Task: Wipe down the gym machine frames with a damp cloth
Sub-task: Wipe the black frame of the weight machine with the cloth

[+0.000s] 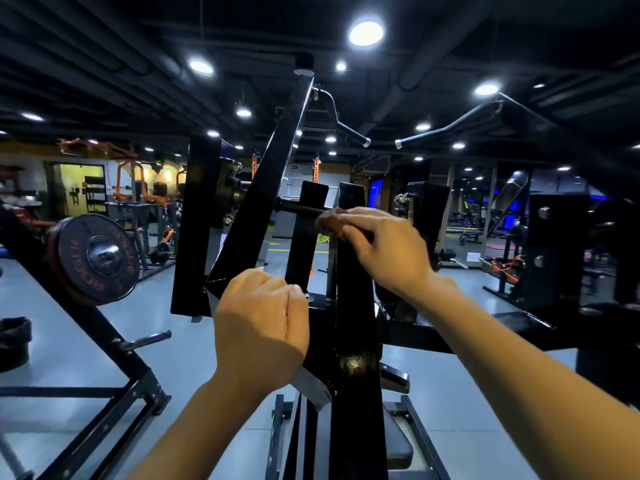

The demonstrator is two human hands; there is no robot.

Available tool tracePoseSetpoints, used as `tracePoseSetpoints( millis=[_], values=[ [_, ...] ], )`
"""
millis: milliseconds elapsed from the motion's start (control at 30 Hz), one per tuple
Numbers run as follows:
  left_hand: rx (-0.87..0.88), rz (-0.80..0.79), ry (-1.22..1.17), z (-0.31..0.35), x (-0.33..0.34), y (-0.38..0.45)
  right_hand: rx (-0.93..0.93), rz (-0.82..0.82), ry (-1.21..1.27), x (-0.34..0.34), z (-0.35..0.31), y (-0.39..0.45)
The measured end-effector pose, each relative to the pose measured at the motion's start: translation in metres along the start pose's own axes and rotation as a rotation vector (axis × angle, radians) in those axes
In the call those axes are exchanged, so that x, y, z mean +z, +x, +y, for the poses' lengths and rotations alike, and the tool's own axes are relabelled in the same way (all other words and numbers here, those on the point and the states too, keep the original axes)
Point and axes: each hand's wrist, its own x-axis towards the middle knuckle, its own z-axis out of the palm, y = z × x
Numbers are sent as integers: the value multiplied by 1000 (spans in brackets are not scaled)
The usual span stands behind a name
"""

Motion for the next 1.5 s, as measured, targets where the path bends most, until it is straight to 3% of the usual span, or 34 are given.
tracePoseSetpoints(
  millis=[133, 267, 467, 633, 800, 967, 1167, 1333, 1500],
  values=[
    [34, 29, 24, -2, 3, -1, -34, -50, -30, -13, 7, -22],
    [58, 9, 25, -7, 3, -1, 124, -11, -65, -8, 20, 15],
    [28, 41, 24, 0, 1, 1, -44, -19, -97, -8, -6, -15],
    [20, 15, -6, -1, 1, 1, 112, -6, -123, 3, 8, 32],
    [41, 34, 6, -2, 2, 1, -43, -55, -102, -7, 6, 3],
    [26, 33, -13, 0, 1, 0, 216, -34, -131, -8, 32, 35],
    [39, 41, -7, 0, 0, 1, -28, -30, -207, 0, -3, 17],
    [36, 35, -8, 0, -2, 0, 186, -8, -252, 7, 13, 54],
    [50, 49, -9, 1, -2, 1, 55, -69, -239, 3, 0, 40]
  ],
)
